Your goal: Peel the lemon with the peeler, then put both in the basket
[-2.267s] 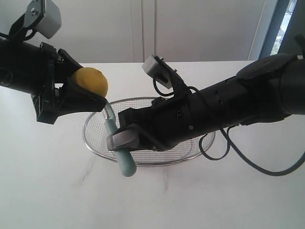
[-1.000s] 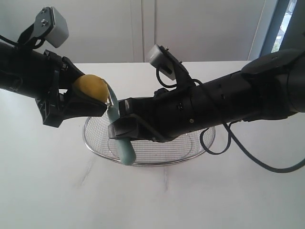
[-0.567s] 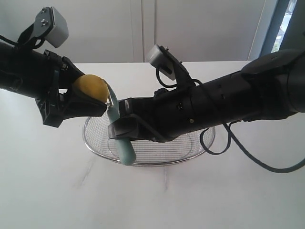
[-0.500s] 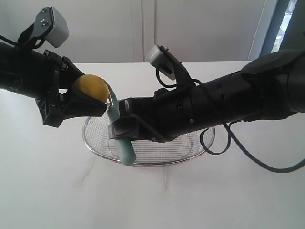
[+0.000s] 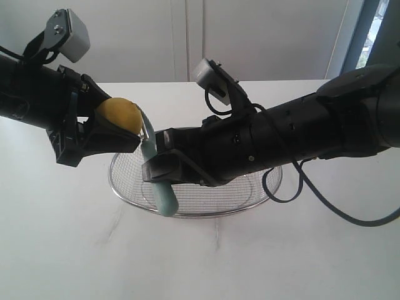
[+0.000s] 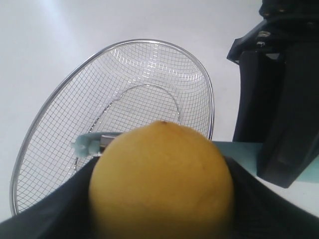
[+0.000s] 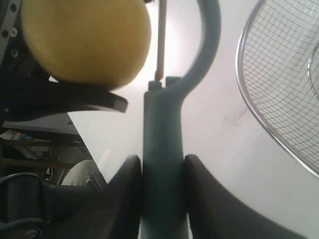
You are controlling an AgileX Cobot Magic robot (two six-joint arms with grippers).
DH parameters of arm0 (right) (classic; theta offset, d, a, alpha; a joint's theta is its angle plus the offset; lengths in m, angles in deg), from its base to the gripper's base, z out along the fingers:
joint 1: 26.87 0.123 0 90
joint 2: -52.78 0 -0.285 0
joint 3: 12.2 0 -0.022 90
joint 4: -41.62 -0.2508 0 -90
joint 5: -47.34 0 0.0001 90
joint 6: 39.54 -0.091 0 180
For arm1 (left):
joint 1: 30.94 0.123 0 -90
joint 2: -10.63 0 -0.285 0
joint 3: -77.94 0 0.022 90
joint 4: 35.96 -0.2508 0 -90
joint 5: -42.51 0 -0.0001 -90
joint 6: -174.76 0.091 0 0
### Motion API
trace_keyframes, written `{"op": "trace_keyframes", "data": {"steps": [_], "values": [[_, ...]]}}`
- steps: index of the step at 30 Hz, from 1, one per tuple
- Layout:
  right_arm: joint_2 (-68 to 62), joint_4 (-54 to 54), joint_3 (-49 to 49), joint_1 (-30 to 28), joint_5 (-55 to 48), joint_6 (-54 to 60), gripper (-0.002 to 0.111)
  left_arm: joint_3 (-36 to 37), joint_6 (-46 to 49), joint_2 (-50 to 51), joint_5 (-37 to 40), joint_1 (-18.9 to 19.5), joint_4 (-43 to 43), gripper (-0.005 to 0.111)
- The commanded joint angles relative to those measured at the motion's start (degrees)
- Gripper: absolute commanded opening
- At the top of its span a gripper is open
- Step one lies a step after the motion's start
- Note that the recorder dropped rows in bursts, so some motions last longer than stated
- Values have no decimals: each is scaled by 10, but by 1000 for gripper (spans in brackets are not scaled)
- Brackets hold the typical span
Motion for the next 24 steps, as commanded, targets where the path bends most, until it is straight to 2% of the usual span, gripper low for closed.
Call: {"op": "trace_keyframes", "data": {"steps": [1,12,24], "values": [[7,-3,-3,-1,0,3,0,3,-3,-3,9,-1,15,0],[31,-3,-3,-17,-4,3,0,3,-3,-3,9,-1,15,0],[136,23,-3,-17,26,3,0,3,-3,-3,10,-1,15,0]]}}
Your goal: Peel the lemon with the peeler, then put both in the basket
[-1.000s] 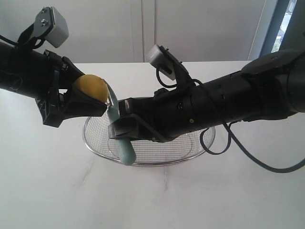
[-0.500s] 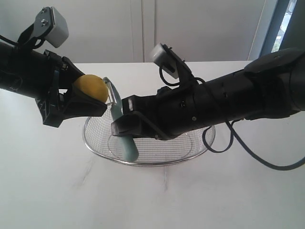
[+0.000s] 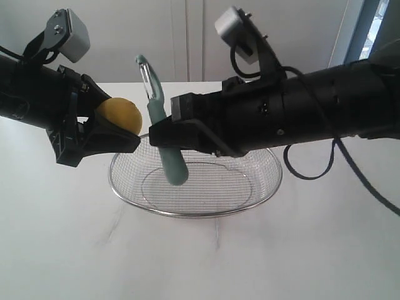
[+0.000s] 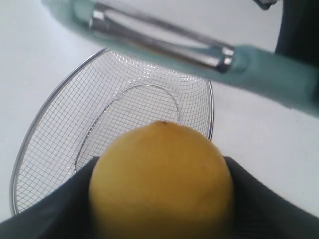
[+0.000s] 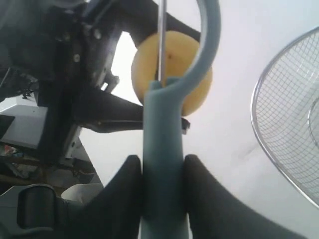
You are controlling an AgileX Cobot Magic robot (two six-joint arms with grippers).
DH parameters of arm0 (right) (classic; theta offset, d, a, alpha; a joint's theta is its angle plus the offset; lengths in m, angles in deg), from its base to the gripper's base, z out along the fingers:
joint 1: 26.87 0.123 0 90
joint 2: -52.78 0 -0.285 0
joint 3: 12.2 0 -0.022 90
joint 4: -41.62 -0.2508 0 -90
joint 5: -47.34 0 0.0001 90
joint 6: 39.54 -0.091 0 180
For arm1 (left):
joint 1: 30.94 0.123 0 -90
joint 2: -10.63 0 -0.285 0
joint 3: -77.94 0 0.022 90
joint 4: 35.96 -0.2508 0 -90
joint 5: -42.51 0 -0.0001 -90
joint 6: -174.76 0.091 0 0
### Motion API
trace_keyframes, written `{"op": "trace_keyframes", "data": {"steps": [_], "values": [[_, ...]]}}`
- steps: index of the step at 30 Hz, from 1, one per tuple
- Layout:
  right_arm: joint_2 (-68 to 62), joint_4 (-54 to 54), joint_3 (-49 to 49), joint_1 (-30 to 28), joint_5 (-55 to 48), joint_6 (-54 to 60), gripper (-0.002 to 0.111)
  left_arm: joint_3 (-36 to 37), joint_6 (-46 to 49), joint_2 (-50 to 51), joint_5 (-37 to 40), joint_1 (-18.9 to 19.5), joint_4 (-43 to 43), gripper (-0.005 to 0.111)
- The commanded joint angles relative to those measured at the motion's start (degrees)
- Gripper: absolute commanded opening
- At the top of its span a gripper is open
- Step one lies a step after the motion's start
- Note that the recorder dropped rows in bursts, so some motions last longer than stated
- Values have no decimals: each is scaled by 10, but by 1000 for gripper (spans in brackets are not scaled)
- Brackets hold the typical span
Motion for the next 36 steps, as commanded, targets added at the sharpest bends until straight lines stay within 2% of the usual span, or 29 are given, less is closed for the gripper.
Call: {"op": "trace_keyframes", "data": {"steps": [1,6,8,12,13,14,21,25,36], "values": [[45,7,-3,-6,10,3,0,3,-3,-3,10,-1,15,0],[108,65,-3,-6,19,-39,0,3,-5,-3,22,-1,15,0],[135,164,-3,-6,51,-122,0,3,-5,-3,24,-1,15,0],[146,463,-3,-6,99,-375,0,3,-5,-3,24,-1,15,0],[138,520,-6,-6,98,-426,0,3,-5,-3,24,-1,15,0],[134,532,-12,-6,103,-444,0,3,-5,-3,24,-1,15,0],[70,507,-64,-6,151,-449,0,3,-5,-3,20,-1,16,0],[26,435,-65,-1,152,-412,0,3,-5,-3,19,-1,18,0],[-68,52,-65,55,153,-85,0,3,-5,-3,23,-1,18,0]]}}
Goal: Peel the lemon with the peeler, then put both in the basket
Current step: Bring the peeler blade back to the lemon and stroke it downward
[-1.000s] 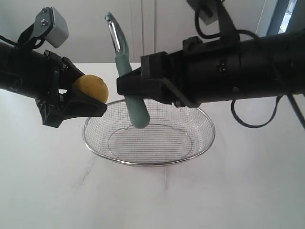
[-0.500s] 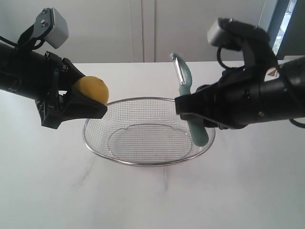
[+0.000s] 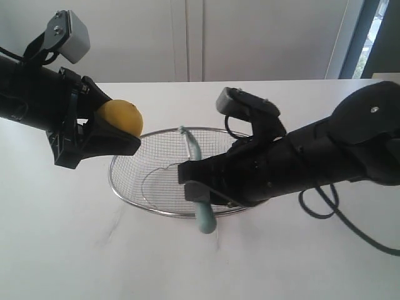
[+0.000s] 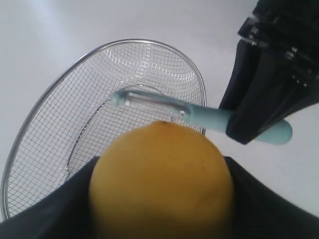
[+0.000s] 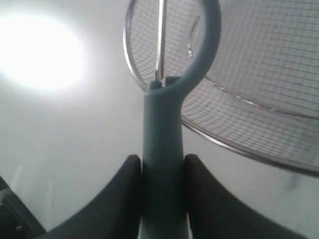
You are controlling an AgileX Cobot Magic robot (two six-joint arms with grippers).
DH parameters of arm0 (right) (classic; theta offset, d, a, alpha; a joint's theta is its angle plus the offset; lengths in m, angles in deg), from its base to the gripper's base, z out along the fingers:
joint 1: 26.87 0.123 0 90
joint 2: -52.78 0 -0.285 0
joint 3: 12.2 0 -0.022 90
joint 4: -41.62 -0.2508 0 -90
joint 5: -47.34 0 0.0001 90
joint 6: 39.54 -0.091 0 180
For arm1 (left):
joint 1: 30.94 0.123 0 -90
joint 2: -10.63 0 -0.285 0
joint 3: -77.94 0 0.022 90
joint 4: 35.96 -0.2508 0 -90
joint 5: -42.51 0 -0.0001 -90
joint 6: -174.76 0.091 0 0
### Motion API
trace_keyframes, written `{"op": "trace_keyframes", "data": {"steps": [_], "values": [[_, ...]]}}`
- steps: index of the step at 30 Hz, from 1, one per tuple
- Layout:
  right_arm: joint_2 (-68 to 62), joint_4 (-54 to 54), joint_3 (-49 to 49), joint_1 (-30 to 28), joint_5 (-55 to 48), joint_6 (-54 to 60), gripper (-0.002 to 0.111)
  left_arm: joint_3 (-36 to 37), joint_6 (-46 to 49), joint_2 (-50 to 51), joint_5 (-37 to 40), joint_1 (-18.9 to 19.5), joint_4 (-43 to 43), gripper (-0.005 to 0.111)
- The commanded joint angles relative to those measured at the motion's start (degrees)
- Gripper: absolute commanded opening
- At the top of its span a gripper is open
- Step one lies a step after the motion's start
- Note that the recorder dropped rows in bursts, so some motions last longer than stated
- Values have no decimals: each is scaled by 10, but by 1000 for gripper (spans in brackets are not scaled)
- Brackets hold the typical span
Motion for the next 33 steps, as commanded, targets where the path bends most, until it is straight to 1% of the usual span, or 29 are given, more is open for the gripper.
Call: {"op": "trace_keyframes", "data": {"steps": [1,5,9,21,33], "values": [[-22,-156,-4,15,-6,144,0,3,-4,-3,11,-1,18,0],[-31,-247,-4,17,-51,232,0,3,-4,-3,11,-1,18,0],[-31,-287,-4,18,-71,262,0,3,-4,-3,11,-1,18,0],[-31,-302,-4,22,-73,267,0,3,-4,-3,10,-1,18,0],[-55,-302,26,22,-109,265,0,3,-4,-3,11,-1,18,0]]}}
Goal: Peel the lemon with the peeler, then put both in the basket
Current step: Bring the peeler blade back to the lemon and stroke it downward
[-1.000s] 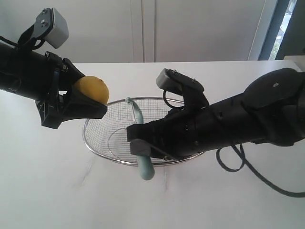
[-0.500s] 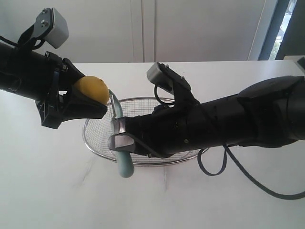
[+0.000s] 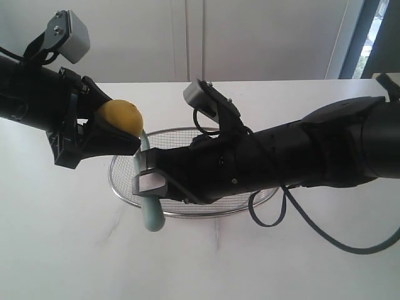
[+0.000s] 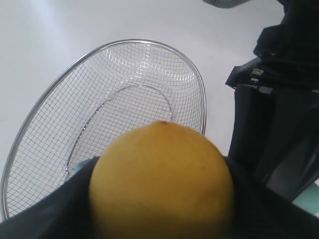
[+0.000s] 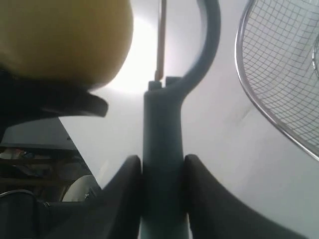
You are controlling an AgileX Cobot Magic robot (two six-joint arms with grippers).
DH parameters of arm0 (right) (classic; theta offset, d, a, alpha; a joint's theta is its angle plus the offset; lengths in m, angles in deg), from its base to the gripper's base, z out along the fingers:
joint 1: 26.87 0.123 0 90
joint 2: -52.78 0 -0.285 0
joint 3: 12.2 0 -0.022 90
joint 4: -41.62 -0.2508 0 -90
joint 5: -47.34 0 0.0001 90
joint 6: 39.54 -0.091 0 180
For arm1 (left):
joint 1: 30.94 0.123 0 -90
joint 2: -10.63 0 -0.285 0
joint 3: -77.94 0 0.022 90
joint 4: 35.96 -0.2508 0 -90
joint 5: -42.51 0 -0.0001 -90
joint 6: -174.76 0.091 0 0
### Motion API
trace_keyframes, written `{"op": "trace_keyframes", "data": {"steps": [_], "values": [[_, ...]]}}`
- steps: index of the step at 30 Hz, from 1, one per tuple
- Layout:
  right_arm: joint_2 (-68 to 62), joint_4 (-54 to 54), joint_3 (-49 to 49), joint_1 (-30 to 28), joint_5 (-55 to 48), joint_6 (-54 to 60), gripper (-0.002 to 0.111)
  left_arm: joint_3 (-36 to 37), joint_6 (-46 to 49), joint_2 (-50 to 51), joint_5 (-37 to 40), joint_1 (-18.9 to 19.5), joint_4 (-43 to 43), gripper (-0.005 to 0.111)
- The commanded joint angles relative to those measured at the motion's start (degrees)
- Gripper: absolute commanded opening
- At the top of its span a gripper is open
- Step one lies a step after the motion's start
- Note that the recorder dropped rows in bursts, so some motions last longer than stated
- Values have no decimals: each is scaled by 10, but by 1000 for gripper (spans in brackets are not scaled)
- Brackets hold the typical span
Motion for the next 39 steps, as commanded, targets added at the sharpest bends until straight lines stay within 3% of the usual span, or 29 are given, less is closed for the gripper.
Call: {"op": "trace_keyframes", "data": {"steps": [1,39], "values": [[0,-4,6,1,-15,7,0,3,-3,-3,11,-1,18,0],[65,26,6,0,22,-6,0,3,-14,-3,0,-1,-11,0]]}}
